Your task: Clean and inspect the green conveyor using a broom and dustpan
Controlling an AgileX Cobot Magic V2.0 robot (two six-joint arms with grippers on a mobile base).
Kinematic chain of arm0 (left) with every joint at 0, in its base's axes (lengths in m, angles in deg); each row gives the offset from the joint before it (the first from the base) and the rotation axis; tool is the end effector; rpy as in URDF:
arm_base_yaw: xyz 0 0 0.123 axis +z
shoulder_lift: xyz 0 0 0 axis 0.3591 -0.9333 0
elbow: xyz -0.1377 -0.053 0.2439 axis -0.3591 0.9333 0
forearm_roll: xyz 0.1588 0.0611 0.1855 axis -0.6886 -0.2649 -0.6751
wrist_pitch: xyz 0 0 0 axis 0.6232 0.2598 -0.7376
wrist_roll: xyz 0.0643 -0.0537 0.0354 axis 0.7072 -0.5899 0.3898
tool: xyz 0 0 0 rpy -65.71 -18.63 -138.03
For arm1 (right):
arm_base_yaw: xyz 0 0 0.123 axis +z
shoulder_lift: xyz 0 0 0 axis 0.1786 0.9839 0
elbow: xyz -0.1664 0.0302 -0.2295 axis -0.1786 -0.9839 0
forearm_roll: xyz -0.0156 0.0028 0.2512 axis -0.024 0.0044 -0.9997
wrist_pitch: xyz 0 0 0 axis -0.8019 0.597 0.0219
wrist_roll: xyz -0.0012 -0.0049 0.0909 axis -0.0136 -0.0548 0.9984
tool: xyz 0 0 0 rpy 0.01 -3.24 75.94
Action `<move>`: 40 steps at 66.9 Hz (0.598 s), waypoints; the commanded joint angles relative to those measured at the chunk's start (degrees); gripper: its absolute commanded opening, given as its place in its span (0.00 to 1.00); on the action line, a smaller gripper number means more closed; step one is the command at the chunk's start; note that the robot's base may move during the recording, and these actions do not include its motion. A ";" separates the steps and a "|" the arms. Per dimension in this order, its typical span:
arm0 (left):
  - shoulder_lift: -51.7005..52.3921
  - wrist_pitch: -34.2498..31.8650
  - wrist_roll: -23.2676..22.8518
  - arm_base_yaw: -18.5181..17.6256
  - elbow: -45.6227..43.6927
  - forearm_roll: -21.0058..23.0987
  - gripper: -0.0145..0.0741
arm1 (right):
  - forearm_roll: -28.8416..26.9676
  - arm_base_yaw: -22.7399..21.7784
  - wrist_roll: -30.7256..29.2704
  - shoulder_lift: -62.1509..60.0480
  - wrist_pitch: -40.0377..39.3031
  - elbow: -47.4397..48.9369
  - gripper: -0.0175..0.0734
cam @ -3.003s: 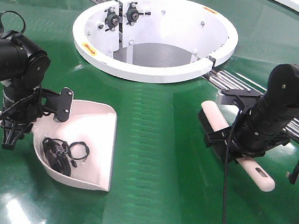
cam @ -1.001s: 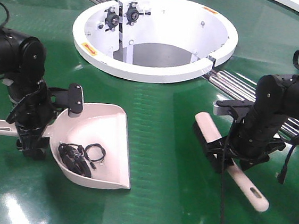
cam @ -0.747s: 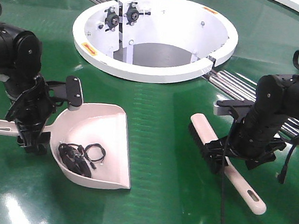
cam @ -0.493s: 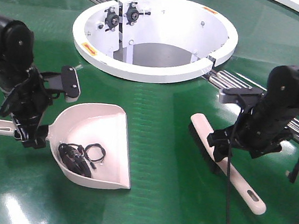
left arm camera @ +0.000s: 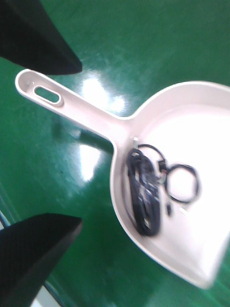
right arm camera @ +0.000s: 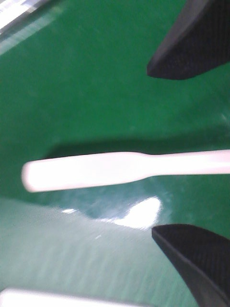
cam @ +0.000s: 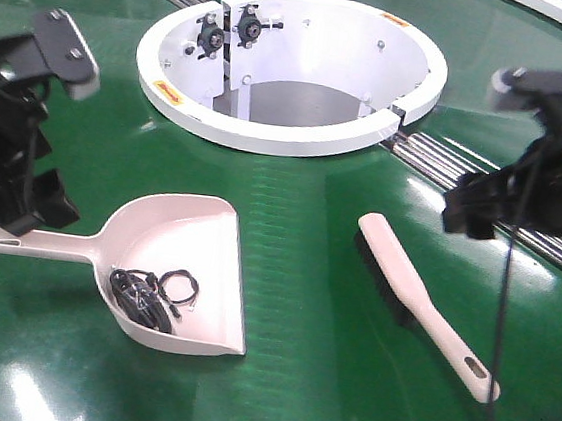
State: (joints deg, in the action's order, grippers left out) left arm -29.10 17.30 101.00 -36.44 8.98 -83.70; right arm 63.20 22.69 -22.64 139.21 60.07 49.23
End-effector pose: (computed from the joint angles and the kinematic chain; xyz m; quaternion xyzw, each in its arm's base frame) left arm 0.2623 -0.0804 0.3659 0.4789 0.8527 0.0062 0.2084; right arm 0.2711 0.0602 0.3461 -0.1026 0.9554 0.0335 0.2750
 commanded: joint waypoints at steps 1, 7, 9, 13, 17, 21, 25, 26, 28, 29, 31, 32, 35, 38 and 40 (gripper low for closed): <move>4.99 -2.71 -1.96 -0.02 -1.62 3.74 0.79 | 0.43 -0.20 -1.23 -6.72 -2.99 1.36 0.83; 7.47 -3.27 -5.28 -0.02 -1.62 4.04 0.77 | 0.43 -0.20 -1.72 -11.31 -2.75 1.36 0.83; 8.23 -3.62 -6.04 -0.02 -1.62 4.04 0.77 | 0.43 -0.20 -1.72 -12.75 -2.75 1.36 0.83; 9.82 -3.95 -9.60 -0.02 -1.62 4.04 0.76 | 0.43 -0.20 -1.72 -15.62 -3.17 1.36 0.83; 11.58 -4.34 -14.48 -0.02 -1.62 3.91 0.74 | 0.43 -0.20 -1.79 -18.71 -3.85 1.36 0.83; 13.54 -6.19 -19.01 -0.02 -1.29 3.10 0.73 | 0.43 -0.20 -1.79 -21.56 -5.24 1.36 0.83; 16.13 -9.93 -21.24 -0.02 0.07 2.60 0.71 | 0.43 -0.20 -1.79 -24.19 -6.64 1.26 0.83; 16.80 -10.88 -21.70 -0.02 0.54 2.48 0.71 | 0.43 -0.20 -1.79 -24.72 -7.15 1.05 0.83; 18.60 -13.44 -21.84 -0.02 1.87 2.32 0.70 | 0.43 -0.20 -1.84 -26.14 -9.00 0.15 0.83; 19.33 -14.49 -21.84 -0.02 2.50 2.17 0.70 | 0.43 -0.20 -1.95 -26.83 -10.18 -0.35 0.83; 20.86 -16.60 -21.89 -0.02 4.28 2.17 0.69 | 0.43 -0.20 -2.23 -28.55 -11.82 -1.55 0.83; 22.08 -18.18 -21.89 -0.02 5.08 2.17 0.69 | 0.43 -0.20 -2.40 -29.21 -12.65 -2.68 0.83; 25.00 -21.62 -22.02 -0.02 8.06 2.17 0.69 | 0.43 -0.20 -3.31 -31.76 -15.67 -5.80 0.83; 27.90 -24.87 -22.15 -0.02 11.42 2.17 0.69 | 0.43 -0.20 -4.16 -34.41 -18.86 -9.58 0.83; 29.79 -26.56 -22.24 -0.02 13.40 2.17 0.69 | 0.43 -0.20 -4.85 -35.97 -21.22 -11.95 0.83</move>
State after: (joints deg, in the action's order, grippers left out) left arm -4.53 0.15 79.82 -36.44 18.86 -82.00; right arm 63.20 22.69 -25.40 107.08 48.17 41.39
